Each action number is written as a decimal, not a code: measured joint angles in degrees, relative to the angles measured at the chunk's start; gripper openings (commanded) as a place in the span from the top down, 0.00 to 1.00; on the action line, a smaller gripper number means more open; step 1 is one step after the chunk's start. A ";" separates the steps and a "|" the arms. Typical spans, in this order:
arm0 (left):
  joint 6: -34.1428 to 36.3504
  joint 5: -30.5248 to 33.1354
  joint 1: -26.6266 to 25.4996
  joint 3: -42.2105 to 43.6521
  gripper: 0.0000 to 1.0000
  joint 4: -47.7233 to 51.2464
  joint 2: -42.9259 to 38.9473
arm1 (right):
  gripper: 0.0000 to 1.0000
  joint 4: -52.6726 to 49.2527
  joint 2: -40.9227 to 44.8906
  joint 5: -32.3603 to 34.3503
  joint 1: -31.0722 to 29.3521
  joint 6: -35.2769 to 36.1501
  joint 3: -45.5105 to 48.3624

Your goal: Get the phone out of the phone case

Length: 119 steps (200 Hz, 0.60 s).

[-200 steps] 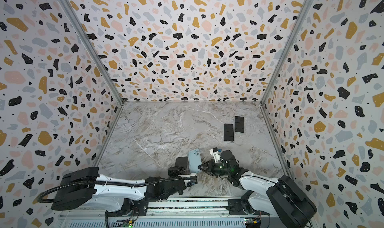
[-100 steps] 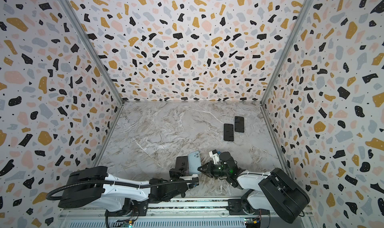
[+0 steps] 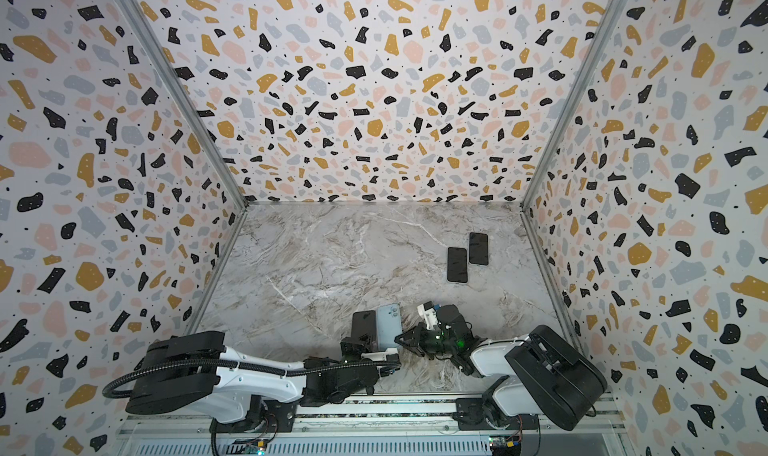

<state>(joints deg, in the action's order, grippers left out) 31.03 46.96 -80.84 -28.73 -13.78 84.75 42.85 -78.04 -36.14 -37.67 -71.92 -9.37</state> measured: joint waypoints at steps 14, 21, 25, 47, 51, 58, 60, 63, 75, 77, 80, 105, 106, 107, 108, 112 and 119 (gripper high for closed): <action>-1.01 -1.25 -0.02 -0.13 0.79 0.81 0.68 | 1.00 0.35 0.00 0.09 -0.07 -0.04 0.00; -1.36 -1.90 -0.04 -0.13 0.77 1.49 1.16 | 1.00 0.46 0.00 0.15 -0.11 -0.04 0.00; -1.51 -2.16 -0.13 -0.13 0.76 1.81 1.42 | 1.00 0.50 0.00 0.17 -0.13 -0.04 0.00; -2.51 -3.69 -0.35 -0.13 0.73 3.45 2.67 | 1.00 0.48 0.00 0.17 -0.31 -0.04 0.00; -2.71 -3.91 -0.35 -0.13 0.72 3.61 2.86 | 1.00 0.48 0.00 0.17 -0.35 -0.02 0.00; -2.86 -4.13 -0.42 -0.13 0.72 3.74 3.10 | 1.00 0.48 0.00 0.17 -0.35 -0.02 0.00; -2.91 -4.20 -0.46 -0.13 0.72 3.78 3.15 | 1.00 0.48 0.00 0.17 -0.37 -0.02 0.00; -3.02 -4.24 -0.50 -0.13 0.72 3.82 3.21 | 1.00 0.48 0.00 0.17 -0.39 -0.04 0.00; -3.43 -4.44 -0.55 -0.13 0.69 3.89 3.43 | 1.00 0.48 -0.02 0.22 -0.48 -0.02 0.00; -3.41 -4.46 -0.55 -0.13 0.68 3.91 3.48 | 1.00 0.48 -0.04 0.22 -0.50 -0.02 0.00; -3.50 -4.52 -0.59 -0.13 0.67 4.00 3.58 | 1.00 0.48 -0.07 0.24 -0.52 -0.02 0.00; -4.11 -5.07 -0.66 -0.15 0.59 5.03 4.33 | 1.00 0.63 -0.92 0.33 -0.90 -0.02 0.00; -4.13 -5.03 -0.66 -0.15 0.58 5.03 4.33 | 1.00 0.63 -0.96 0.35 -0.90 -0.02 0.00; -4.17 -4.96 -0.66 -0.15 0.58 5.01 4.35 | 1.00 0.63 -0.98 0.35 -0.90 -0.02 0.00; -4.28 -4.85 -0.66 -0.17 0.58 4.94 4.35 | 1.00 0.63 -1.03 0.35 -0.92 -0.02 0.00; -4.26 -4.90 -0.66 -0.22 0.57 4.98 4.33 | 1.00 0.66 -1.18 0.39 -0.98 -0.02 0.00; -4.59 -4.68 -0.66 -0.39 0.56 4.94 4.33 | 1.00 0.70 -1.44 0.44 -1.07 -0.02 0.00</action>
<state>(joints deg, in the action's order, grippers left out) 26.44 42.28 -81.49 -29.12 -8.84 89.08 43.55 -79.48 -35.70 -38.74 -71.94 -9.37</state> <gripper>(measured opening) 0.423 0.132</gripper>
